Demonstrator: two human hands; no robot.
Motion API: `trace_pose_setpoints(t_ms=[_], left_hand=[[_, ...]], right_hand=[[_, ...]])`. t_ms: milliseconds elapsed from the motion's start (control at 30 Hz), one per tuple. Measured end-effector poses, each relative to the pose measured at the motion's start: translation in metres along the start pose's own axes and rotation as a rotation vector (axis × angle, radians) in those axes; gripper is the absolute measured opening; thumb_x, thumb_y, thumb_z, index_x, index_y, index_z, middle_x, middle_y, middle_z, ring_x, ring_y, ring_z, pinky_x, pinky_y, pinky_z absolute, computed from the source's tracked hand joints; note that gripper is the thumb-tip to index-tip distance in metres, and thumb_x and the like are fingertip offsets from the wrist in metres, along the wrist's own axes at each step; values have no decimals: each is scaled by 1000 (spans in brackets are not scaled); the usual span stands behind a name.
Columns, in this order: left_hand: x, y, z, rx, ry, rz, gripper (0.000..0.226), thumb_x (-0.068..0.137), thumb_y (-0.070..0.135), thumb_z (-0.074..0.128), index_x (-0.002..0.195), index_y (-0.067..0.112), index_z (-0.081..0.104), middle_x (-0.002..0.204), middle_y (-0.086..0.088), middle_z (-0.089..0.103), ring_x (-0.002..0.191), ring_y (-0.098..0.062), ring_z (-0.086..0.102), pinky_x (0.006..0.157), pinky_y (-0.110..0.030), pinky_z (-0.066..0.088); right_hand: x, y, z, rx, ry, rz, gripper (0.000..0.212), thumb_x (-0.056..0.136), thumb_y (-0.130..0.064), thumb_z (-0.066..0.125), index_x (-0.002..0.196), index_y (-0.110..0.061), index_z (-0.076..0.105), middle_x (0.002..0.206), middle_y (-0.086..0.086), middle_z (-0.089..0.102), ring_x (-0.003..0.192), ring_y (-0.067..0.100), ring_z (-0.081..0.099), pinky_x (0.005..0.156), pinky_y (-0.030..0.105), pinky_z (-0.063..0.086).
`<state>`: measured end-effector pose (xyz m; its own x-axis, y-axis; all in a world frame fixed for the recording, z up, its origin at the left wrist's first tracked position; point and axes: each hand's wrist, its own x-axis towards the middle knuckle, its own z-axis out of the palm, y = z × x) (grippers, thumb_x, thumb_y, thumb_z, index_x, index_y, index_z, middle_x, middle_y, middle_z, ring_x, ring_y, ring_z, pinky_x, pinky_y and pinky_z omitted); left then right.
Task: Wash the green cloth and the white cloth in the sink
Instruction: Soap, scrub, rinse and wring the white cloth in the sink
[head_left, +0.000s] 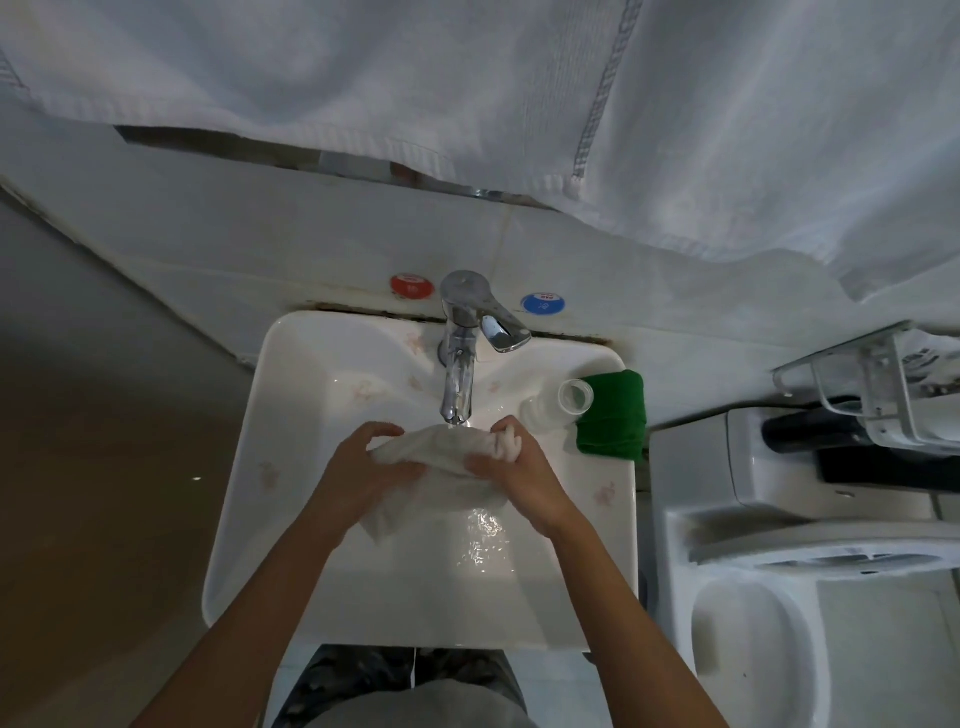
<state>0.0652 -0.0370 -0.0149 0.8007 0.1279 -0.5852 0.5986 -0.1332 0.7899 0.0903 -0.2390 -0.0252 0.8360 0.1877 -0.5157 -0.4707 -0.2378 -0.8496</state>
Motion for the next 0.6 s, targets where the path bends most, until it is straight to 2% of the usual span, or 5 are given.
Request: trace_pose_setpoints(t_ms=[67, 167, 267, 367, 600], left_hand=[[-1, -2, -1, -23, 18, 17, 43, 57, 29, 81, 97, 28, 64, 93, 4, 65, 82, -15, 61, 64, -21, 47], [-2, -4, 5, -114, 26, 40, 38, 70, 23, 73, 107, 27, 62, 105, 4, 65, 95, -16, 60, 75, -22, 47], [-6, -1, 18, -145, 79, 96, 37, 86, 26, 62, 122, 24, 52, 114, 8, 58, 99, -5, 56, 80, -17, 43], [-15, 5, 45, -151, 126, 88, 19, 97, 26, 50, 115, 24, 50, 102, 11, 59, 88, 0, 58, 67, -13, 44], [-12, 11, 72, 41, 380, 78, 28, 96, 36, 47, 88, 12, 59, 80, 1, 61, 74, -12, 59, 62, -20, 40]], right_hand=[[0, 1, 3, -1, 113, -30, 29, 75, -15, 71, 94, -18, 49, 77, -4, 45, 70, 10, 44, 64, 28, 41], [-1, -3, 8, 68, 102, -31, 49, 83, 1, 65, 125, -23, 53, 94, -2, 59, 81, 6, 58, 72, 20, 50], [-2, -8, 20, 206, 96, 114, 23, 77, -24, 67, 99, -24, 65, 92, 1, 65, 82, 13, 60, 67, 22, 48], [1, -11, 42, 278, 258, 200, 28, 67, -43, 62, 78, -17, 60, 77, 1, 60, 70, 14, 54, 64, 28, 45], [1, -23, 66, 376, 442, 115, 21, 65, -21, 61, 49, -19, 47, 49, -5, 45, 51, 10, 41, 49, 23, 37]])
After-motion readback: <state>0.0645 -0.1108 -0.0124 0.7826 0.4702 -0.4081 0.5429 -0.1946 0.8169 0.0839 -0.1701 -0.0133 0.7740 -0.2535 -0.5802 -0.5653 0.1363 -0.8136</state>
